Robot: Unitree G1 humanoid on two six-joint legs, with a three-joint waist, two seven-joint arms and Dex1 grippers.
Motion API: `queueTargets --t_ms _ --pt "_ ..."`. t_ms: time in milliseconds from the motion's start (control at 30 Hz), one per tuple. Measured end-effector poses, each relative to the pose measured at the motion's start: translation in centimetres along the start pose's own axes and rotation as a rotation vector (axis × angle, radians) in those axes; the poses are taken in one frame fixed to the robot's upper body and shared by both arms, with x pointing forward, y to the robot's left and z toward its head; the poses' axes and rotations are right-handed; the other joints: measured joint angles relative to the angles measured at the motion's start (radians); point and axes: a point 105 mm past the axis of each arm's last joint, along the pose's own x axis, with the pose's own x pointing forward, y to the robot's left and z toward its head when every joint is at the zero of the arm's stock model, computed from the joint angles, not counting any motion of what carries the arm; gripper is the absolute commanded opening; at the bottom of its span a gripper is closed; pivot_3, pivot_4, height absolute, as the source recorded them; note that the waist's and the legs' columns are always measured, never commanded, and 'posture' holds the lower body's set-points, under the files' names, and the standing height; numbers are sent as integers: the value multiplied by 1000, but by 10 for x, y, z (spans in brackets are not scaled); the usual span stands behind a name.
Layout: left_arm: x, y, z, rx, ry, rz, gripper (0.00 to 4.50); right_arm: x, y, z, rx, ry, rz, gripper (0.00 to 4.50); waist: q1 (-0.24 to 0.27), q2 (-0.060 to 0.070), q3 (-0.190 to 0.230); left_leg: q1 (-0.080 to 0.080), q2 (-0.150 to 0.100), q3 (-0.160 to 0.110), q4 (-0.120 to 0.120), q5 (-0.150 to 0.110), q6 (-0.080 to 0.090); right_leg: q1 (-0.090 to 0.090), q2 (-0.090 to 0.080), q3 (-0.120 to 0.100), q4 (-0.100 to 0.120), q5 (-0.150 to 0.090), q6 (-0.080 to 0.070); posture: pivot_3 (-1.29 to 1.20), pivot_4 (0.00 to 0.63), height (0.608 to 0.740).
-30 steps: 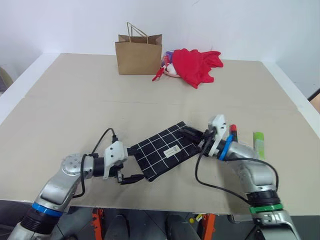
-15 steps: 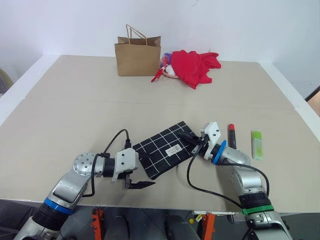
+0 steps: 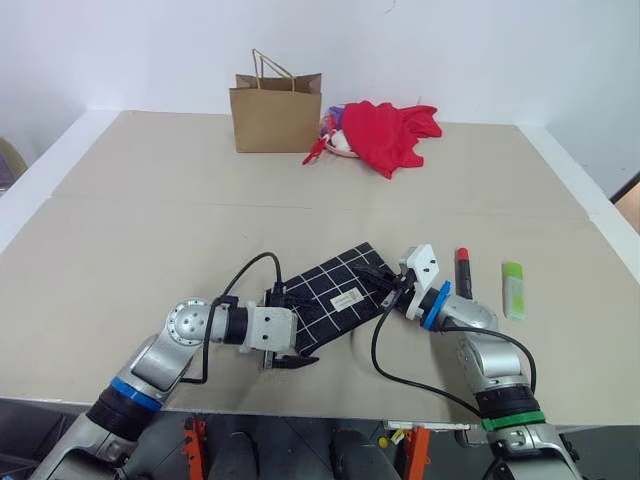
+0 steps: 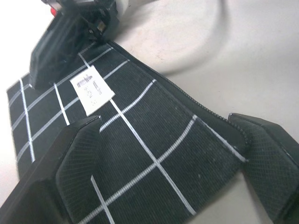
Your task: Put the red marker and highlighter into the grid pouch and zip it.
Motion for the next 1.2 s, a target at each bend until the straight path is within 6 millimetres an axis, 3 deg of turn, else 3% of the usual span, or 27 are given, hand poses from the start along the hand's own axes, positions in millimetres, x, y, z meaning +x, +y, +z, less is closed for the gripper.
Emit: queueTargets --t_ms 100,333,367,400,567,667,700,800,933,967,1100,1200 --pt "1 0 0 21 1 -9 3881 0 0 0 2 2 0 0 0 1 -1 0 0 0 0 0 0 0 0 0 0 0 0 0 150 740" --pt "3 -1 -12 49 14 -47 625 -1 2 -1 7 6 9 0 -1 1 -1 1 0 0 0 2 2 0 0 0 0 1 0 0 150 740" --pt "2 1 -14 53 21 -49 209 -1 2 -1 9 7 11 0 -1 1 -1 1 0 0 0 2 3 0 0 0 0 1 0 0 150 740" --pt "2 1 -15 54 22 -48 81 -1 2 -1 9 7 11 0 -1 1 -1 1 0 0 0 2 3 0 0 0 0 1 -1 0 150 740" --pt "0 8 -18 68 25 -46 81 -1 4 -1 8 8 14 0 -2 3 -2 1 0 0 0 2 3 0 0 0 0 2 1 0 150 740" --pt "-3 10 -19 12 3 -36 0 -1 6 0 21 9 19 902 -2 3 -2 0 0 0 0 2 3 0 0 0 0 2 1 0 150 740" --pt "-3 11 -19 -9 -5 -33 0 -1 6 1 24 9 20 902 -2 3 -2 0 0 0 -1 2 3 0 0 0 0 2 1 0 150 740" --pt "-14 24 -16 -188 -93 30 0 -2 10 15 39 -40 37 2117 -4 5 0 -3 0 0 -1 2 3 -5 0 0 1 2 1 0 150 740" --pt "-34 42 -2 -314 -201 60 0 -23 10 72 -59 -219 50 3681 -2 7 1 -7 0 -2 -2 2 3 -7 1 -1 1 0 0 0 150 740" --pt "-37 43 0 -320 -205 54 0 -31 7 75 -65 -223 37 3924 1 7 1 -8 0 -3 -2 2 3 -7 0 -2 1 0 -2 0 150 740" --pt "-46 46 7 -347 -233 44 0 -72 -3 55 -51 -130 -22 3924 7 7 1 -9 -1 -4 -2 1 3 -7 0 -5 0 -1 -4 0 150 740" --pt "-47 47 13 -343 -247 32 0 -86 3 37 -6 -80 -13 3924 3 8 1 -8 -1 -5 -2 1 4 -7 0 -5 0 -1 -4 0 150 740"
